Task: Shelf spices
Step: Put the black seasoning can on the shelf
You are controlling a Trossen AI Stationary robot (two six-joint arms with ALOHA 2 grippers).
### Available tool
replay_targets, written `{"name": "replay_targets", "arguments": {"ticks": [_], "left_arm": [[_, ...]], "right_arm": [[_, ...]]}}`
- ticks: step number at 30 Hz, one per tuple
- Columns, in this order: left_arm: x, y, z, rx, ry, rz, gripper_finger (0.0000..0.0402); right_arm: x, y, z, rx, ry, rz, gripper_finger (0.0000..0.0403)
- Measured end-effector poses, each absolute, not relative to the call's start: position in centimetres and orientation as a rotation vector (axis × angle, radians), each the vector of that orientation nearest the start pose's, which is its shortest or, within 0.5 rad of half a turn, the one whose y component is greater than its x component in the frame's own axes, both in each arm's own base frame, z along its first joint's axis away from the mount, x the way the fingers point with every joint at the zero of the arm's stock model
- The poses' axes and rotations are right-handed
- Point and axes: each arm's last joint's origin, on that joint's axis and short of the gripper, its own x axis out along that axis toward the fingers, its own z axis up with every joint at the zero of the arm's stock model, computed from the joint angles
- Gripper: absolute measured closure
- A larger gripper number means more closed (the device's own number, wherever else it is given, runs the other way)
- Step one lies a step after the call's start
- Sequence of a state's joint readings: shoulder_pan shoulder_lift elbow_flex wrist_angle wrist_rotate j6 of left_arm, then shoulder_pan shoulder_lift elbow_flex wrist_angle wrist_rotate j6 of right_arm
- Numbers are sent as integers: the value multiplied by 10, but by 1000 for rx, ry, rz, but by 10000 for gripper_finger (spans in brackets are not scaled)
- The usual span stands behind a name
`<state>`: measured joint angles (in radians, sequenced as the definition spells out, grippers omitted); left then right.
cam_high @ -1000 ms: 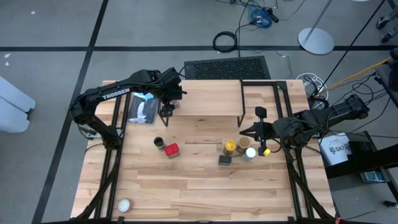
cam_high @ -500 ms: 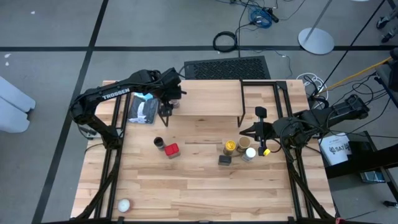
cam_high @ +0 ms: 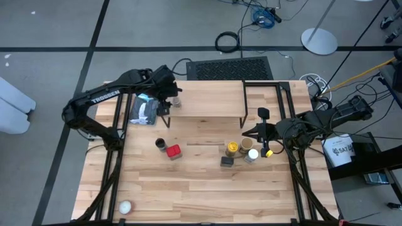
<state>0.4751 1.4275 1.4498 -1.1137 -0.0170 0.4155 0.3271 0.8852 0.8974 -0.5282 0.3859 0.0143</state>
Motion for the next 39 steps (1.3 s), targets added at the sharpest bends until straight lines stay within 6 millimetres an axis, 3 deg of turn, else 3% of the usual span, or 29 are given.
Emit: {"name": "replay_targets", "arguments": {"ticks": [8, 18, 25, 31, 39], "left_arm": [[218, 111, 368, 18, 1038, 330, 142], [187, 69, 390, -161, 956, 328, 142], [186, 35, 396, -189, 915, 217, 142], [189, 3, 396, -176, 919, 134, 142], [188, -45, 396, -122, 840, 252, 142]], "right_arm": [[173, 47, 324, -165, 483, -61, 403], [176, 48, 324, -137, 475, -68, 403], [194, 50, 319, -97, 471, -83, 403], [216, 53, 313, -42, 458, 37, 403], [226, 51, 305, -9, 496, 114, 403]]}}
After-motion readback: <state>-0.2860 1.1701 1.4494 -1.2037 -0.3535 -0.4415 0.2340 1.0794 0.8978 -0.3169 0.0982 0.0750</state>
